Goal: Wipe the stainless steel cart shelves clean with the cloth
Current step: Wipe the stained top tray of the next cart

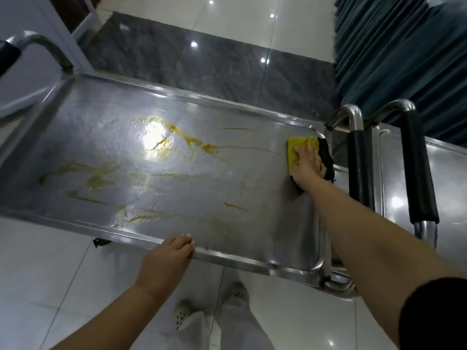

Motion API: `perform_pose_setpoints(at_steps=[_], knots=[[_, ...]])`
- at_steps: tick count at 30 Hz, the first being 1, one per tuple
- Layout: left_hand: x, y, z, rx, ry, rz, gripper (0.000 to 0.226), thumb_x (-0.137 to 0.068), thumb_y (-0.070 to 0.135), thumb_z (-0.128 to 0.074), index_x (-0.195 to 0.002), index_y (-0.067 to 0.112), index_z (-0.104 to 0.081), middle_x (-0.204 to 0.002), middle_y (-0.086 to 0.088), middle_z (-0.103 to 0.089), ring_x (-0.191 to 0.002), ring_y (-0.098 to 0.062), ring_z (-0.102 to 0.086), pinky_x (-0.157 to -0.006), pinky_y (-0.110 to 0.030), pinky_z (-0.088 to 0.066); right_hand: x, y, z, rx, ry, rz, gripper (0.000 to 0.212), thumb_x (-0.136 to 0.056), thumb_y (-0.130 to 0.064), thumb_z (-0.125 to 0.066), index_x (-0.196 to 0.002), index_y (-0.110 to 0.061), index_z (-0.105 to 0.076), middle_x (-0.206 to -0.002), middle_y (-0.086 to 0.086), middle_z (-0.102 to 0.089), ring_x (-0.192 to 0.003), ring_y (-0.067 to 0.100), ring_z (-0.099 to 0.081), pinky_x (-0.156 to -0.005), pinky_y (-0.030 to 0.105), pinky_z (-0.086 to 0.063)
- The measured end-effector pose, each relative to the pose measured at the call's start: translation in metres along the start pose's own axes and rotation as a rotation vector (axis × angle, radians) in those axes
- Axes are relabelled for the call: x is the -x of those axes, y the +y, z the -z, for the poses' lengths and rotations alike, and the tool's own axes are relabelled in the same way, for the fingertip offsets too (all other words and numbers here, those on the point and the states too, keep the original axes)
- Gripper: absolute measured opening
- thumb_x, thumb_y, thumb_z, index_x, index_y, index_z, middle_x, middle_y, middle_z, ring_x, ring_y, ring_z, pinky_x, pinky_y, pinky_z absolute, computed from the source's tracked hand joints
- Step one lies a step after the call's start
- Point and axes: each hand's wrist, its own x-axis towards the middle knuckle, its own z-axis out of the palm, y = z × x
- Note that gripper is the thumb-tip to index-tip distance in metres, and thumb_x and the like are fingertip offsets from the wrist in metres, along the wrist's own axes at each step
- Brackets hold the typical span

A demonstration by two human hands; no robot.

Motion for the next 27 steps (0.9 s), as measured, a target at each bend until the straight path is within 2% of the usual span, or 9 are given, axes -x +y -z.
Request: perform_pose_setpoints(at_steps=[5, 11, 12, 14, 16, 18, 21, 24, 27], knots=[[-0.002, -0.005, -0.007, -0.052, 0.061, -0.032, 0.037, -0.080, 0.031, -0.044, -0.089, 0.014, -0.076, -0.097, -0.001, -0.072, -0.079, -0.018, -0.069, -0.056, -0.024, -0.053, -0.046, -0.018, 0.012, 0.016, -0.052, 0.000, 0.063, -0.098, -0.018, -0.029, -0.153, -0.031, 0.001, -0.160, -0.005, 0.014, -0.147, 0.021, 0.008, -0.115, 0.045, 0.004], [0.000, -0.009, -0.015, -0.091, 0.118, -0.067, 0.032, -0.079, 0.026, -0.048, -0.088, 0.011, -0.076, -0.098, -0.004, -0.072, -0.078, -0.022, -0.069, -0.057, -0.027, -0.055, -0.002, 0.001, -0.006, 0.171, -0.118, 0.100, 0.063, -0.098, -0.020, -0.032, -0.152, -0.036, -0.004, -0.160, -0.005, 0.013, -0.147, 0.020, 0.007, -0.116, 0.045, -0.002], [0.000, -0.009, -0.016, -0.093, 0.123, -0.072, 0.028, -0.078, 0.023, -0.052, -0.087, 0.011, -0.075, -0.097, -0.005, -0.072, -0.077, -0.023, -0.069, -0.057, -0.027, -0.055, 0.018, 0.006, -0.015, 0.195, -0.115, 0.119, 0.063, -0.098, -0.022, -0.033, -0.152, -0.036, -0.004, -0.160, -0.005, 0.013, -0.147, 0.019, 0.007, -0.116, 0.045, -0.004], [0.000, -0.008, -0.012, -0.083, 0.120, -0.076, 0.016, -0.070, 0.015, -0.074, -0.085, 0.009, -0.075, -0.095, -0.007, -0.072, -0.074, -0.026, -0.069, -0.053, -0.029, -0.055, 0.062, 0.019, -0.033, 0.244, -0.106, 0.182, 0.063, -0.099, -0.026, -0.036, -0.152, -0.037, -0.002, -0.160, -0.004, 0.013, -0.147, 0.017, 0.006, -0.115, 0.041, -0.007], [0.000, -0.006, -0.007, -0.073, 0.075, -0.084, 0.035, -0.052, 0.008, -0.091, -0.084, 0.007, -0.076, -0.093, -0.008, -0.072, -0.072, -0.027, -0.069, -0.050, -0.029, -0.054, 0.109, 0.035, -0.049, 0.254, -0.112, 0.239, 0.067, -0.098, -0.027, -0.039, -0.151, -0.038, 0.001, -0.159, -0.005, 0.016, -0.147, 0.016, 0.007, -0.114, 0.038, -0.007], [-0.001, -0.004, -0.002, -0.079, 0.056, -0.091, 0.043, -0.043, 0.006, -0.093, -0.082, 0.006, -0.076, -0.091, -0.009, -0.072, -0.070, -0.027, -0.068, -0.048, -0.029, -0.053, 0.155, 0.045, -0.062, 0.277, -0.152, 0.279, 0.070, -0.097, -0.028, -0.040, -0.150, -0.039, 0.003, -0.159, -0.006, 0.018, -0.147, 0.015, 0.010, -0.114, 0.036, -0.006], [0.000, -0.003, -0.003, -0.065, 0.049, -0.083, 0.043, -0.044, 0.004, -0.093, -0.083, 0.006, -0.075, -0.092, -0.010, -0.072, -0.069, -0.028, -0.068, -0.048, -0.029, -0.053, 0.201, 0.048, -0.070, 0.343, -0.227, 0.335, 0.066, -0.099, -0.031, -0.036, -0.150, -0.041, 0.005, -0.158, -0.006, 0.022, -0.146, 0.016, 0.013, -0.115, 0.039, -0.005], [0.004, -0.002, -0.006, -0.042, 0.064, -0.058, 0.042, -0.047, 0.002, -0.091, -0.085, 0.005, -0.074, -0.095, -0.011, -0.072, -0.073, -0.029, -0.068, -0.052, -0.031, -0.055, 0.193, 0.043, -0.062, 0.318, -0.249, 0.336, 0.064, -0.097, -0.035, -0.038, -0.148, -0.047, -0.002, -0.158, -0.011, 0.018, -0.145, 0.017, 0.009, -0.114, 0.042, -0.004], [0.005, 0.002, -0.007, -0.042, 0.084, -0.044, 0.041, -0.047, 0.002, -0.091, -0.085, 0.003, -0.075, -0.094, -0.011, -0.072, -0.076, -0.028, -0.069, -0.059, -0.031, -0.056, 0.155, 0.030, -0.056, 0.284, -0.188, 0.350, 0.063, -0.094, -0.037, -0.033, -0.148, -0.049, -0.003, -0.159, -0.011, 0.016, -0.144, 0.015, 0.008, -0.113, 0.040, 0.000]])
